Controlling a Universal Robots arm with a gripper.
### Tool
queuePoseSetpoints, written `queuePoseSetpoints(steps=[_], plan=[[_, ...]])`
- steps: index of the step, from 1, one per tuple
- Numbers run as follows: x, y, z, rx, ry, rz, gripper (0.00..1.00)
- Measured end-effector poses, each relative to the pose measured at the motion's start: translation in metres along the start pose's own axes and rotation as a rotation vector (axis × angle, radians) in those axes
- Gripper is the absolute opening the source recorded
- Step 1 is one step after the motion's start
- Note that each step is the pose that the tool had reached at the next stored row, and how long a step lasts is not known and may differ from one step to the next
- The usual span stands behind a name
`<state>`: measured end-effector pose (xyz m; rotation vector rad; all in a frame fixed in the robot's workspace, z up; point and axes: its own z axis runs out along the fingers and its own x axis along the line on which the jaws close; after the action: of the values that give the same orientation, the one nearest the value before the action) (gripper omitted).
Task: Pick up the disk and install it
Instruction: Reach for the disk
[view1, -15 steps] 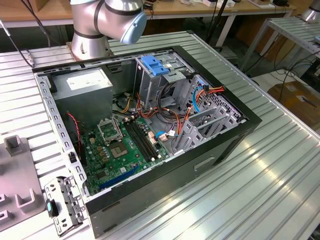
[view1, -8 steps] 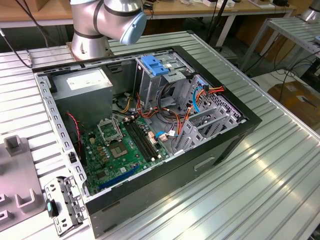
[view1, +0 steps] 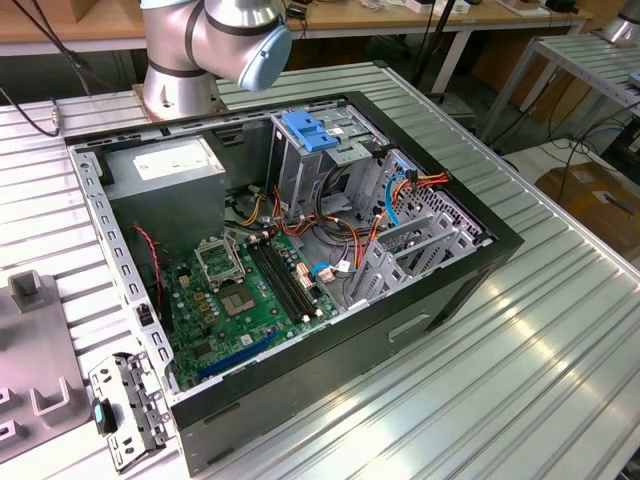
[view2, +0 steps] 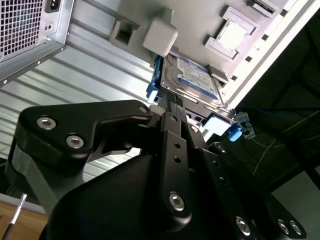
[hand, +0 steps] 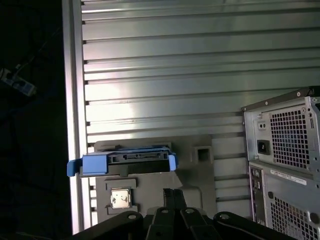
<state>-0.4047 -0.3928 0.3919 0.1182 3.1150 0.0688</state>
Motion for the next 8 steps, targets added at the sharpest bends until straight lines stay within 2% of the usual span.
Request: queuePoseSetpoints(steps=[5,8], plan=[[0.0198,0.0014,-0.0001,0.0,0.0001,0.0,0.11],[0.0278,0.0039,0.0005,0.0004,0.0062,0.0,0.11]])
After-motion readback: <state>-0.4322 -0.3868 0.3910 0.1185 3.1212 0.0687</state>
